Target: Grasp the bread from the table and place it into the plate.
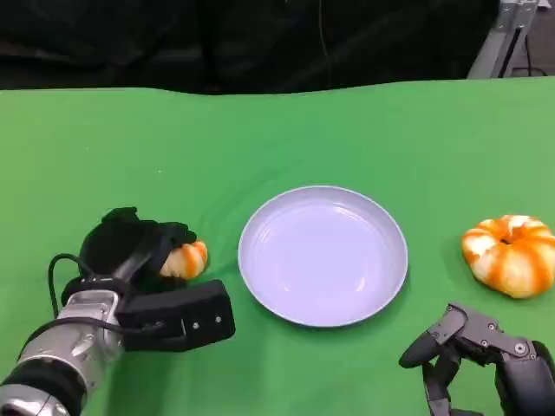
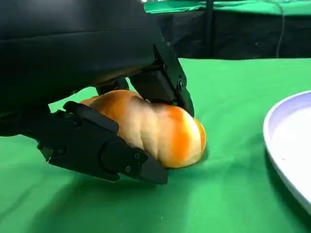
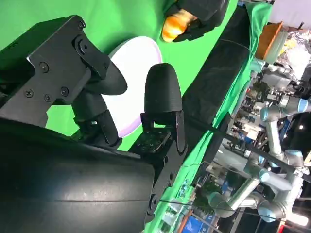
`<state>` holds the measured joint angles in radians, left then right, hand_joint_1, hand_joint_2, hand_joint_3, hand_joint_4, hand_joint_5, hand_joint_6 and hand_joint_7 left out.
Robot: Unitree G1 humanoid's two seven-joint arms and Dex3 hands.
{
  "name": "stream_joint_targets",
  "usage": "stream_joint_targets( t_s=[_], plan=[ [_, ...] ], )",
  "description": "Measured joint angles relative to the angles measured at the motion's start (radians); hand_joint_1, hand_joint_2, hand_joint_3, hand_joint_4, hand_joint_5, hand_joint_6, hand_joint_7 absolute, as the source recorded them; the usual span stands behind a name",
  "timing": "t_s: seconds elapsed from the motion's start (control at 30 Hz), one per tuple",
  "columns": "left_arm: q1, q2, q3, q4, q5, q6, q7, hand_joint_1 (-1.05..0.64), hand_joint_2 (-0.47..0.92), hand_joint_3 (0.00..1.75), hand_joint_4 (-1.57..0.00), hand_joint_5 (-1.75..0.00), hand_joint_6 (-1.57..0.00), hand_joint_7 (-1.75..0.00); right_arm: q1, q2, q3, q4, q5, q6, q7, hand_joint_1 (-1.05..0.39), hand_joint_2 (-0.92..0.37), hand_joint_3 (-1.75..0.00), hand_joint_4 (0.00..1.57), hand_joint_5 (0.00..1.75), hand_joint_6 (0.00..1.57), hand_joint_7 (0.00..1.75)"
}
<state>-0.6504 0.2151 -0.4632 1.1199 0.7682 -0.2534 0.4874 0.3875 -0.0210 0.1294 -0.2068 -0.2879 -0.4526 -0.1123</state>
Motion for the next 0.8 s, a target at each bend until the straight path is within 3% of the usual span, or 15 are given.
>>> stream_joint_targets(
  t_s=[0.1,0.23,0.3,0.47,0.5,0.6,0.8],
  plan=[
    [0.009,0.005,-0.007,-0.014,0.0,-0.039,0.017,-0.16,0.86,0.27,-0.91,-1.58,-1.27,-0.32,-0.001,0.0,0.0,0.0,-0.001,0.0,0.0,0.09,-0.32,-1.34,0.81,1.69,0.8,1.28],
    [0.039,0.016,-0.016,-0.05,0.007,-0.077,0.089,-0.13,0.69,0.43,-0.85,-1.72,-1.14,-0.65,-0.001,0.0,0.0,0.003,0.0,0.0,0.0,0.11,-0.33,-1.33,0.82,1.67,0.81,1.27],
    [0.042,0.024,-0.017,-0.072,0.01,-0.091,0.131,-0.13,0.56,0.68,-0.85,-1.74,-1.08,-0.77,-0.001,0.0,0.0,0.004,0.001,0.0,0.0,0.11,-0.33,-1.33,0.82,1.67,0.81,1.27],
    [0.046,0.043,-0.017,-0.158,0.015,-0.081,0.16,-0.13,0.49,0.79,-0.85,-1.75,-1.06,-0.82,-0.001,0.0,0.0,0.003,-0.004,0.0,-0.001,0.1,-0.34,-1.32,0.81,1.67,0.81,1.26],
    [0.048,0.045,-0.017,-0.171,0.015,-0.077,0.16,-0.15,0.5,0.85,-0.85,-1.75,-1.0,-0.93,-0.001,0.0,0.0,0.003,-0.004,0.0,-0.001,0.1,-0.34,-1.32,0.82,1.67,0.81,1.26],
    [0.06,0.047,-0.015,-0.211,0.015,-0.083,0.176,-0.14,0.34,1.21,-0.91,-1.75,-0.91,-1.27,0.0,0.001,0.0,0.003,-0.005,0.0,-0.001,0.1,-0.34,-1.33,0.81,1.69,0.8,1.26],
    [0.065,0.031,-0.009,-0.306,0.011,-0.129,0.213,-0.15,0.25,1.44,-0.95,-1.75,-0.8,-1.6,0.002,0.001,0.001,0.003,-0.001,0.0,0.0,0.1,-0.33,-1.33,0.8,1.71,0.8,1.27]
  ],
)
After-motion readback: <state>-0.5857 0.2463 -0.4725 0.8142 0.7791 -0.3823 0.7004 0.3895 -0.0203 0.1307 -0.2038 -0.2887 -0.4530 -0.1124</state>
